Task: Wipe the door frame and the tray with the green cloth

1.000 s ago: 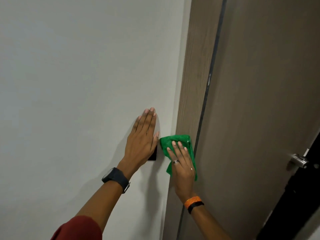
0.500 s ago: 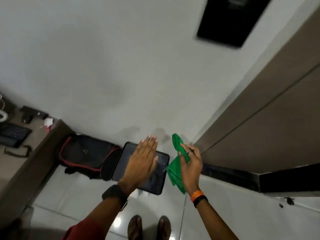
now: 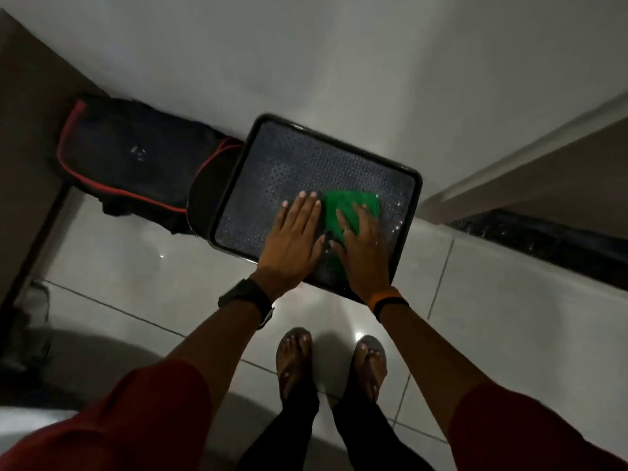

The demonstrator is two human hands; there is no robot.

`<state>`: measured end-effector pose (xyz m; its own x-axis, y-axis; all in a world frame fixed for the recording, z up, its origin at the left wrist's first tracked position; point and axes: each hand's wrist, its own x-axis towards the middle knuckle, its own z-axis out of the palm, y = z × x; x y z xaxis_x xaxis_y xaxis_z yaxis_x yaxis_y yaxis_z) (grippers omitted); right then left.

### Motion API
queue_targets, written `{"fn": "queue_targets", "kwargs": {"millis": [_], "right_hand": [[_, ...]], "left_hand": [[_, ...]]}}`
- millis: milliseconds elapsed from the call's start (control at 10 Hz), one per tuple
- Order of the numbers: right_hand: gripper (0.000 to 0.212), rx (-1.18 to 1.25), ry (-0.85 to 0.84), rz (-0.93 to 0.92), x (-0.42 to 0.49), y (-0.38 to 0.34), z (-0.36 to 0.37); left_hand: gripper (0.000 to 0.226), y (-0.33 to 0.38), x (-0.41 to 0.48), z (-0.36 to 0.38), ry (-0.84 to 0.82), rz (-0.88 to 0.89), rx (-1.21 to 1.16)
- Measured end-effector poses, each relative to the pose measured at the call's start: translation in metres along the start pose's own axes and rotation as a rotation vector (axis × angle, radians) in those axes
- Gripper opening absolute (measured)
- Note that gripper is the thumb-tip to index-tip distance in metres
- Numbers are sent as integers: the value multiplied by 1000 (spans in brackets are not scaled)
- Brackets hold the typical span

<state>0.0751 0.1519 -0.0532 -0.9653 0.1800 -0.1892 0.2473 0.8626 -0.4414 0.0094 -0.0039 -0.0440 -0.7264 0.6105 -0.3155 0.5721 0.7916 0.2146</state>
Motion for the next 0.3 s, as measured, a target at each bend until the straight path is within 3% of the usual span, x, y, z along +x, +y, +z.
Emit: {"fn": "queue_targets", "kwargs": {"millis": [200,300], "right_hand": [[60,-168,51,-89,-2,12,24],[66,-81,-102,-23,-5,4,-4]], "left_hand": [[74,-2,7,37,-9,-36,53],[78,6,2,15,-41,-40,-40]]}}
